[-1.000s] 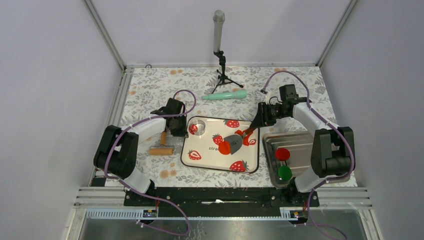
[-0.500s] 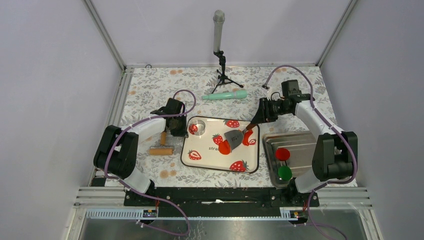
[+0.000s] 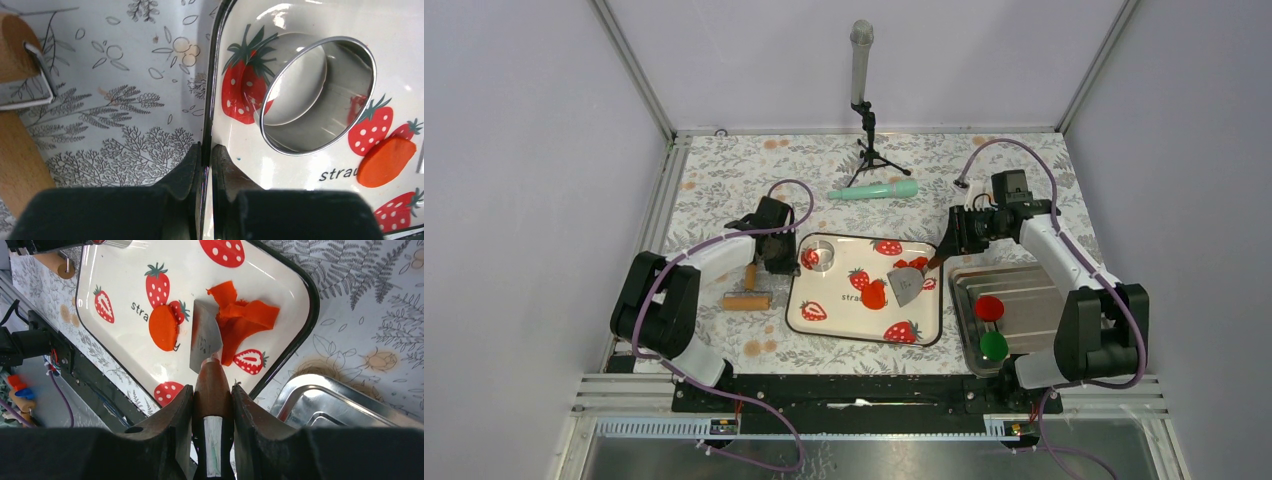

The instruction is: Roll out the dumpling wrappers from the dough

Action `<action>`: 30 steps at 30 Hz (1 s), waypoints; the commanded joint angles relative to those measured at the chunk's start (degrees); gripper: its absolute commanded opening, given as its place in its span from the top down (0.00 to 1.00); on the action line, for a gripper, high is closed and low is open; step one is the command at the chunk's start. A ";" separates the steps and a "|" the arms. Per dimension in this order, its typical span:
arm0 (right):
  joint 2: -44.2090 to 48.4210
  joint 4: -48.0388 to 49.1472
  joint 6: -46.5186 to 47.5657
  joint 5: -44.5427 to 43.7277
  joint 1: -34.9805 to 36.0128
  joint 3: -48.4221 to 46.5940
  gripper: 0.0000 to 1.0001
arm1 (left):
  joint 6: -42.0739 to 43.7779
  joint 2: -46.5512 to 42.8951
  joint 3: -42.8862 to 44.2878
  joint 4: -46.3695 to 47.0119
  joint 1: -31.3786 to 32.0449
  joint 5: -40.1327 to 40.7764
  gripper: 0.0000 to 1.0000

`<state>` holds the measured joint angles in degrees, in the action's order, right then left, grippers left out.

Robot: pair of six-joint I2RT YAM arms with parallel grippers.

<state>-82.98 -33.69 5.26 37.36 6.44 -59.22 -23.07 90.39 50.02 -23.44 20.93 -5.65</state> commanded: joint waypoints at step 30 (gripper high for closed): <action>8.08 12.02 -19.55 -11.78 6.92 14.59 1.00 | -19.29 -7.33 -9.22 -2.36 -5.10 0.92 1.00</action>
<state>-74.83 -21.74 -14.46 31.88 12.64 -46.81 -40.12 83.29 42.50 -25.10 16.32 -6.02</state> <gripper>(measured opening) 0.360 0.069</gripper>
